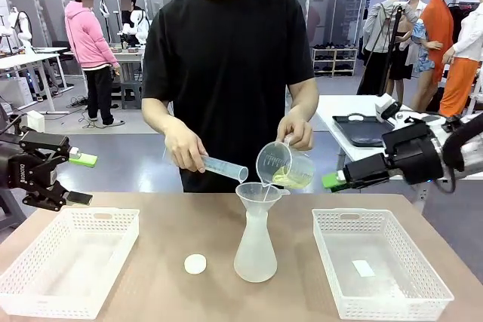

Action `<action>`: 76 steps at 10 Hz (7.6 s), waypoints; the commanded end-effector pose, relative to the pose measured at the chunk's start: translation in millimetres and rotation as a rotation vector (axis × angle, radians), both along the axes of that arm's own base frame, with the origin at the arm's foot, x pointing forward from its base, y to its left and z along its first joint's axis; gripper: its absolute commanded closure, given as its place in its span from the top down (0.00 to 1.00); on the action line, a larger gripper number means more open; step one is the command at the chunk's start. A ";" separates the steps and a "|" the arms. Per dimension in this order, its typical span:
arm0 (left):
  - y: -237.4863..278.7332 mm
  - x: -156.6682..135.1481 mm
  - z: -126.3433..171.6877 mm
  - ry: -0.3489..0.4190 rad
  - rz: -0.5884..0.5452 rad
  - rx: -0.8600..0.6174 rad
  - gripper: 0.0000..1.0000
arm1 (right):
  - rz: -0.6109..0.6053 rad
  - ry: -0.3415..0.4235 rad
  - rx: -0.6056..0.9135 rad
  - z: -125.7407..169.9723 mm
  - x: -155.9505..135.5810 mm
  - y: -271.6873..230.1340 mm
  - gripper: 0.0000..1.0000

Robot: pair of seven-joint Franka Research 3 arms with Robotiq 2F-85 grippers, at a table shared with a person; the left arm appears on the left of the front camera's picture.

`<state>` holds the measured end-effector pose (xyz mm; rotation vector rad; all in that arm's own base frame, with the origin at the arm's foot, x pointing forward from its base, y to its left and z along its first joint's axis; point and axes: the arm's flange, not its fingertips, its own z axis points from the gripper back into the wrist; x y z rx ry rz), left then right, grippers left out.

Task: Prepare the solutions needed for the experiment.
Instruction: Once the solution is in the Big flask , pick up the Plastic Funnel and place it back into the right Organizing basket.

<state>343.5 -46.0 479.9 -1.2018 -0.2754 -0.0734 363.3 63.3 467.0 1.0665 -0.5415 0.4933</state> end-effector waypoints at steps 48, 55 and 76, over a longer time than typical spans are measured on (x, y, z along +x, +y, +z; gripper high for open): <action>-2.2 -1.1 0.6 -0.018 -0.005 -0.024 1.00 | -0.175 0.401 0.083 -11.8 19.5 -4.3 0.66; -2.2 -1.1 0.6 -0.018 -0.005 -0.024 1.00 | -0.130 0.221 -0.632 76.9 44.9 54.8 0.66; -2.2 -1.1 0.6 -0.018 -0.005 -0.024 1.00 | 0.241 -0.040 -0.926 77.6 157.2 154.5 0.66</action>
